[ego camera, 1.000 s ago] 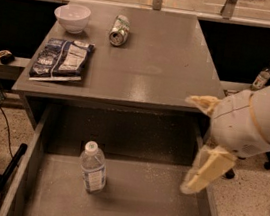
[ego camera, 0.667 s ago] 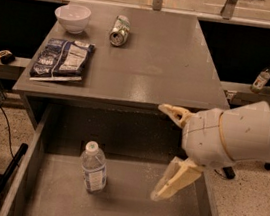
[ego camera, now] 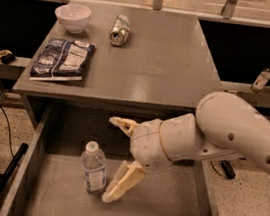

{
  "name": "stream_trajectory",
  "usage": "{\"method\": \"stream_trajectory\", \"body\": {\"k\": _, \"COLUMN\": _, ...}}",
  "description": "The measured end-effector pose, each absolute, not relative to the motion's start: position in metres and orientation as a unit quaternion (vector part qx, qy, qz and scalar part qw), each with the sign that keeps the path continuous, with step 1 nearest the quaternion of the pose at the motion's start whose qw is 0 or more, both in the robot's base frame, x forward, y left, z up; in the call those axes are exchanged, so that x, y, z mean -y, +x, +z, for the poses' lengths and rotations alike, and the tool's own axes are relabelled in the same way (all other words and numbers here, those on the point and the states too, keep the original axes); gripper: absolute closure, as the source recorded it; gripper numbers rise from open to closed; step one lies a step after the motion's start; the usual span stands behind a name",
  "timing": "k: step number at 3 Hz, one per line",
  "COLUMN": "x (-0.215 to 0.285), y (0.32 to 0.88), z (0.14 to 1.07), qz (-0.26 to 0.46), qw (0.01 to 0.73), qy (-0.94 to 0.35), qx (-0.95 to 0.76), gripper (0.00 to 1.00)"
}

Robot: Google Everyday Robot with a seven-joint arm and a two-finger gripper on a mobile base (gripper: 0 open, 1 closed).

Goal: Pick blue plastic bottle from top drawer and place on counter

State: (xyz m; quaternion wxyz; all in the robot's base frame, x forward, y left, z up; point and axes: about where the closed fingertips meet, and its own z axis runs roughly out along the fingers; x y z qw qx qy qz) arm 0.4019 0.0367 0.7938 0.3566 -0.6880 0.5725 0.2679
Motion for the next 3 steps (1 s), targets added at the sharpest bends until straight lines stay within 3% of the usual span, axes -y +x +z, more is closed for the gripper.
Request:
{"method": "stream_trajectory", "body": {"k": 2, "x": -0.068, "y": 0.421, "z": 0.728, "qz": 0.35, "qw": 0.332, "qy": -0.634, "qx": -0.604, "gripper": 0.0}}
{"method": "stream_trajectory", "body": {"k": 3, "x": -0.072, "y": 0.425, "z": 0.713, "qz": 0.371, "qw": 0.346, "qy": -0.609, "qx": -0.609, "gripper": 0.18}}
